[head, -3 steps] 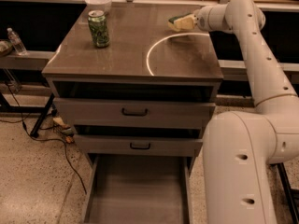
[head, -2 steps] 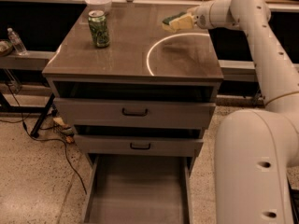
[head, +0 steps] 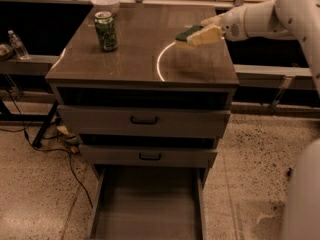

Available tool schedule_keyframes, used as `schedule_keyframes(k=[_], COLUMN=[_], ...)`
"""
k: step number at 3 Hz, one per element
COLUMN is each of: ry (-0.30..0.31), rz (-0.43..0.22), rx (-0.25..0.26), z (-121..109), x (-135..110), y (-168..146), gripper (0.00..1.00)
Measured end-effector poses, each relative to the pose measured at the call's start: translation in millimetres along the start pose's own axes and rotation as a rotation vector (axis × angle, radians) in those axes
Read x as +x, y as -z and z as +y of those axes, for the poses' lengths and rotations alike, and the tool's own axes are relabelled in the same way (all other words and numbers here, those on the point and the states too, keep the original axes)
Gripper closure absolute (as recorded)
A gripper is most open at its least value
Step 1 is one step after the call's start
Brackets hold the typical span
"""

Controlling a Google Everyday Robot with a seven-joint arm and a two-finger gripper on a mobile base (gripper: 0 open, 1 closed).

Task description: Place sponge into bottom drawer

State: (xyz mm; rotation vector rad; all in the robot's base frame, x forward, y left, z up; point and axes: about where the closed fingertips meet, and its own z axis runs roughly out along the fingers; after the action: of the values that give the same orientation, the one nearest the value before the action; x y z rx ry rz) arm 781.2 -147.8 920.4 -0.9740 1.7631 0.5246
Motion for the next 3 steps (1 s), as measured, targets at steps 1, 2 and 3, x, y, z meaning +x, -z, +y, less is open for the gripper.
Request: schedule_keyframes(k=[1,2,3], ry=[-0.001,-0.023,-0.066], rz=[-0.003,0.002,0.045], rx=[-0.004,0.005,-0.008], z=[35,81,98], x=[3,15,51], y=[60,117,127], gripper=[1.00,1.00,1.00])
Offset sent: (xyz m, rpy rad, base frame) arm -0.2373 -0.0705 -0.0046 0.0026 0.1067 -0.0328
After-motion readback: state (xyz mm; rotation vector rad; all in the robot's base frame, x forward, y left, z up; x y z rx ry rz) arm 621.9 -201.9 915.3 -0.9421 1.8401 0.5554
